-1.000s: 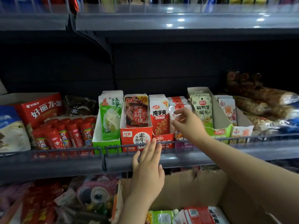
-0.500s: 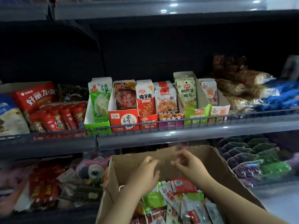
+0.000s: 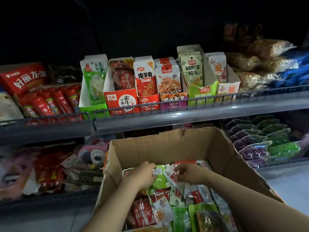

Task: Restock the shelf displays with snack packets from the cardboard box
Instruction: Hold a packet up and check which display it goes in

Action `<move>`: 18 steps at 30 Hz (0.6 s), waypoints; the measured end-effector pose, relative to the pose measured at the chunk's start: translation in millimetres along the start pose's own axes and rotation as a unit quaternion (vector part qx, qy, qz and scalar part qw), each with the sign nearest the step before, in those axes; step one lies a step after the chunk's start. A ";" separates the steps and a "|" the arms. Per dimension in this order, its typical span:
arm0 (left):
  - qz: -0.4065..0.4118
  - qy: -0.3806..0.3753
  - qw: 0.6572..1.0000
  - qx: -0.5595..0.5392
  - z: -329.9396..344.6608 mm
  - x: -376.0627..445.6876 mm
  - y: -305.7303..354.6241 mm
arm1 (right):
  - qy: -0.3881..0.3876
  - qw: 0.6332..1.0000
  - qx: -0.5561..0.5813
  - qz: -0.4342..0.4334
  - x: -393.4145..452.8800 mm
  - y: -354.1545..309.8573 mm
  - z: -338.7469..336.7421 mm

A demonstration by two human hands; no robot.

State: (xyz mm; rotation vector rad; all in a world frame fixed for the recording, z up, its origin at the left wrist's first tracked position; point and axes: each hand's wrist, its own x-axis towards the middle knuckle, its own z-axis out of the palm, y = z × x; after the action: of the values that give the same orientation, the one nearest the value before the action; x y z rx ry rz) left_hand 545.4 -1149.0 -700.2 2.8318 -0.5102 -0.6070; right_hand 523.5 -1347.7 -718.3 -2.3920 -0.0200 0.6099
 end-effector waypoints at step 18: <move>-0.126 -0.038 0.991 0.021 50.2 33.3 -36.7 | -0.076 0.997 0.026 0.019 28.1 23.2 40.3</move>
State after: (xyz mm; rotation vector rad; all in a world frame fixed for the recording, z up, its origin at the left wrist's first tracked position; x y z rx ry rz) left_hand 563.1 -1133.8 -766.8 2.9469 -0.1801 -0.7593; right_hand 528.0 -1336.9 -771.3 -2.2959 -0.0235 0.7999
